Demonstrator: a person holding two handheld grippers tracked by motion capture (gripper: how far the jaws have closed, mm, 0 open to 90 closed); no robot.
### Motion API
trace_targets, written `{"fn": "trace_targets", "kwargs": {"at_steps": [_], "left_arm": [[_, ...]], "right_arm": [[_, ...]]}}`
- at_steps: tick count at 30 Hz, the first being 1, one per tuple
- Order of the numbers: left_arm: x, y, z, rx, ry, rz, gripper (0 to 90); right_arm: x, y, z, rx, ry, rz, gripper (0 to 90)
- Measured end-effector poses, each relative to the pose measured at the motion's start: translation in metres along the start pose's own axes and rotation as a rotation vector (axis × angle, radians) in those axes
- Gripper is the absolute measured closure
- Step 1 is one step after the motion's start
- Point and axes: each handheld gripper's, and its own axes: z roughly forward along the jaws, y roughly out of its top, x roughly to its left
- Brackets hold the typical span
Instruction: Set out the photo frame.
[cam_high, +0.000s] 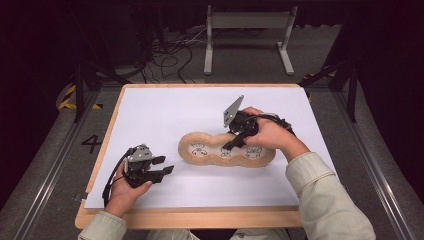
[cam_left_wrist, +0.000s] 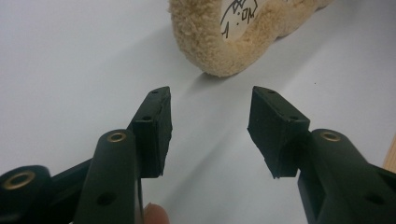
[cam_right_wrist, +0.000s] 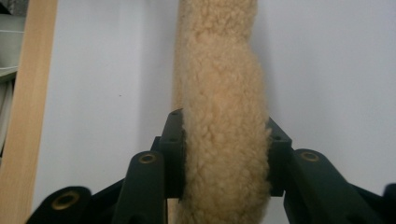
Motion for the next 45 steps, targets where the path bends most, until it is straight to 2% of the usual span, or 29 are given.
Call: {"fn": "trace_targets", "kwargs": {"at_steps": [2,4,5,7,8,13,14,15,18,19,20,23,29,32,35,39,42,45], "left_arm": [[0.0,0.0,0.0,0.0,0.0,-0.001,49.9],[0.0,0.0,0.0,0.0,-0.001,-0.001,49.9],[0.0,0.0,0.0,0.001,-0.001,-0.002,49.8],[0.001,0.0,0.001,0.002,-0.001,-0.005,49.7],[0.001,0.0,0.001,0.0,0.001,-0.006,49.6],[0.001,-0.001,0.0,-0.002,0.004,-0.004,48.8],[0.002,-0.001,-0.001,-0.001,0.005,0.002,48.5],[0.001,-0.001,-0.001,-0.002,0.003,-0.013,48.2],[0.001,-0.001,-0.002,-0.004,0.006,-0.015,45.6],[0.0,-0.001,-0.003,-0.009,0.006,-0.03,45.6],[-0.001,-0.001,-0.006,-0.019,0.006,-0.033,43.5],[-0.003,-0.002,-0.008,-0.032,0.014,-0.032,39.9],[0.001,-0.009,-0.02,-0.053,0.013,-0.064,33.4],[0.005,-0.012,-0.024,-0.058,0.024,-0.074,29.7],[0.007,-0.014,-0.025,-0.063,0.017,-0.084,26.8],[0.008,-0.015,-0.025,-0.061,0.027,-0.08,23.5],[0.01,-0.017,-0.025,-0.056,0.032,-0.093,22.1],[0.013,-0.017,-0.025,-0.067,0.044,-0.104,21.5]], "right_arm": [[-0.001,-0.001,-0.001,-0.003,-0.028,0.009,56.8],[-0.002,-0.001,-0.001,-0.004,-0.034,0.019,54.4],[-0.003,-0.003,0.0,-0.023,-0.061,0.056,44.5],[-0.003,-0.004,-0.001,-0.033,-0.077,0.061,37.8],[-0.003,-0.004,-0.002,-0.047,-0.099,0.075,32.4],[0.0,-0.005,-0.009,-0.072,-0.133,0.103,23.5],[0.001,-0.006,-0.011,-0.076,-0.137,0.106,22.5],[0.002,-0.007,-0.013,-0.082,-0.143,0.116,21.5],[0.005,-0.008,-0.018,-0.096,-0.155,0.137,19.1],[0.007,-0.009,-0.021,-0.107,-0.159,0.142,18.3],[0.012,-0.013,-0.028,-0.133,-0.161,0.168,16.2],[0.017,-0.017,-0.035,-0.148,-0.175,0.178,14.6],[0.03,-0.036,-0.058,-0.187,-0.229,0.226,10.1],[0.035,-0.047,-0.068,-0.205,-0.264,0.26,9.1],[0.038,-0.057,-0.076,-0.217,-0.298,0.307,8.2],[0.043,-0.074,-0.086,-0.226,-0.369,0.394,7.6],[0.047,-0.085,-0.091,-0.259,-0.378,0.43,7.5],[0.051,-0.094,-0.094,-0.266,-0.383,0.439,6.6]]}}
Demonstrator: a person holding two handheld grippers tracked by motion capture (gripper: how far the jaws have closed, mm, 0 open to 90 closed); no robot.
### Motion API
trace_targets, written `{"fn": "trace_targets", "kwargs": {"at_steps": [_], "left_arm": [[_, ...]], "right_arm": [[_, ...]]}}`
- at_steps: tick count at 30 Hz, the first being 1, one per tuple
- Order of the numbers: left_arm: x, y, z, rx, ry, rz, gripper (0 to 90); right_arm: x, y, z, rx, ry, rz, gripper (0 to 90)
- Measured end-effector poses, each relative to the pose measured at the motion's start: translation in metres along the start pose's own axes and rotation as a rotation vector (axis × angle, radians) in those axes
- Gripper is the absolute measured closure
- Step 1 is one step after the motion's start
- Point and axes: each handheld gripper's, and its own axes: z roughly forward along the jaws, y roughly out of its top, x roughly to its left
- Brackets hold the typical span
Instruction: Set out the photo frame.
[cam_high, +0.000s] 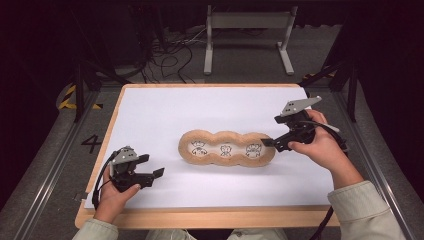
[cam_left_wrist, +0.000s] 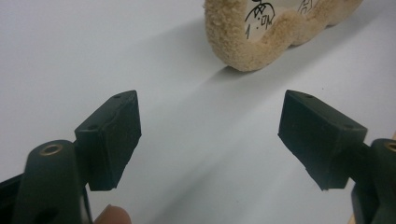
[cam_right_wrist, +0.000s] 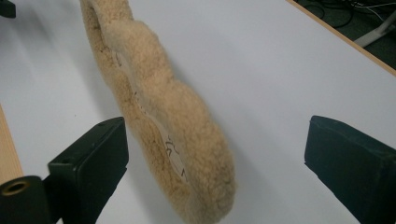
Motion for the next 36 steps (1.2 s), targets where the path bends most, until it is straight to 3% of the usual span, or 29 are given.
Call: {"fn": "trace_targets", "kwargs": {"at_steps": [6,7,12,19,24,33,36], "left_arm": [[0.004,-0.001,0.0,-0.013,0.0,-0.027,20.5],[0.006,-0.002,-0.001,-0.019,0.007,-0.018,20.2],[0.009,-0.004,-0.001,-0.045,0.0,-0.051,18.9],[0.012,-0.006,0.0,-0.064,0.027,-0.012,18.7],[0.013,-0.006,0.0,-0.059,0.03,-0.019,18.8],[0.013,-0.007,0.002,-0.057,0.062,0.0,19.1],[0.013,-0.007,0.003,-0.052,0.06,-0.002,19.5]], "right_arm": [[-0.001,-0.017,-0.01,-0.014,-0.019,0.019,6.1],[-0.002,-0.021,-0.013,-0.019,-0.026,0.029,5.8],[-0.005,-0.041,-0.019,-0.063,-0.042,0.081,4.1],[-0.008,-0.078,-0.015,-0.101,-0.054,0.159,2.9],[-0.008,-0.097,-0.011,-0.144,-0.076,0.19,2.9],[-0.004,-0.119,0.0,-0.145,-0.119,0.18,2.9],[0.001,-0.127,0.007,-0.129,-0.124,0.146,2.9]]}}
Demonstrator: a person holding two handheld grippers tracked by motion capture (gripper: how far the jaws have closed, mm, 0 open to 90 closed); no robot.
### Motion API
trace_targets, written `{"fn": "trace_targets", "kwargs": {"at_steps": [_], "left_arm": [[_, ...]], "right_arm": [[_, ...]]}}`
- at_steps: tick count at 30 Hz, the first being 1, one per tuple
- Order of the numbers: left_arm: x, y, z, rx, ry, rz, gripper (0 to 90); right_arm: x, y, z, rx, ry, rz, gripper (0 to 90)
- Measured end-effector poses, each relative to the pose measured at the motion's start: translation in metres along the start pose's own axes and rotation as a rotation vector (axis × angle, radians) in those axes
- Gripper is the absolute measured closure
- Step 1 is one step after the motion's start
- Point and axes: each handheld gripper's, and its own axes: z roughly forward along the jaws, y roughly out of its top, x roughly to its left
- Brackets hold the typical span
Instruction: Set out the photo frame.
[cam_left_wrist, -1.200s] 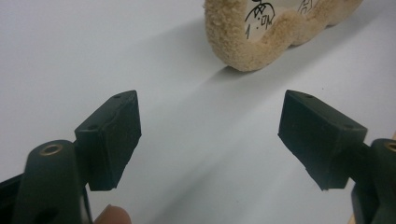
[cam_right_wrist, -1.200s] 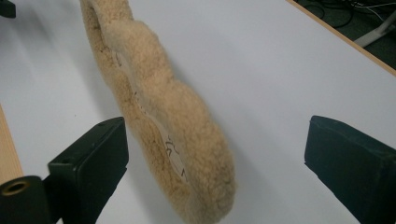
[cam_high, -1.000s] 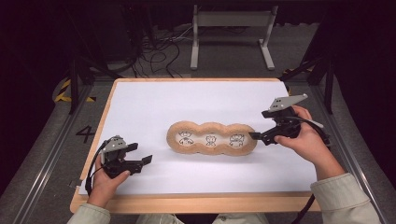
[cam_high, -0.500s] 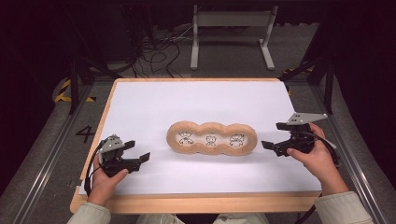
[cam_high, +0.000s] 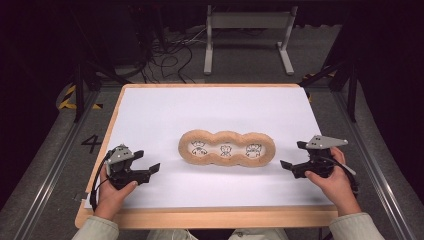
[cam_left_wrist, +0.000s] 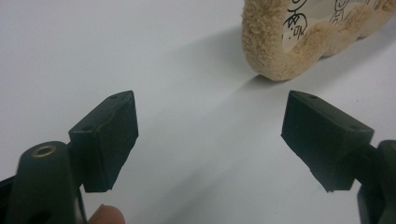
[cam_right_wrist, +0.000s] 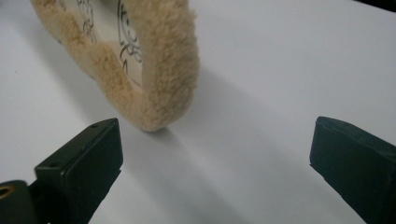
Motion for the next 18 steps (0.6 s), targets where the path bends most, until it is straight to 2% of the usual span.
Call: {"fn": "trace_targets", "kwargs": {"at_steps": [2,7,9,12,18], "left_arm": [[-0.001,0.0,0.001,0.01,-0.006,-0.01,19.5],[0.0,0.0,0.003,0.017,0.011,-0.003,19.6],[0.0,0.0,0.004,0.024,0.024,0.009,19.6],[0.0,0.0,0.006,0.031,0.022,0.005,19.6],[0.001,0.0,0.007,0.038,0.031,0.008,18.9]], "right_arm": [[0.002,-0.004,0.002,0.009,0.006,-0.004,2.9],[0.001,-0.014,0.009,0.043,-0.042,0.004,3.0],[0.0,-0.017,0.012,0.041,-0.043,0.022,3.0],[0.0,-0.019,0.014,0.046,-0.041,0.027,3.0],[0.001,-0.018,0.013,0.032,-0.042,0.022,2.9]]}}
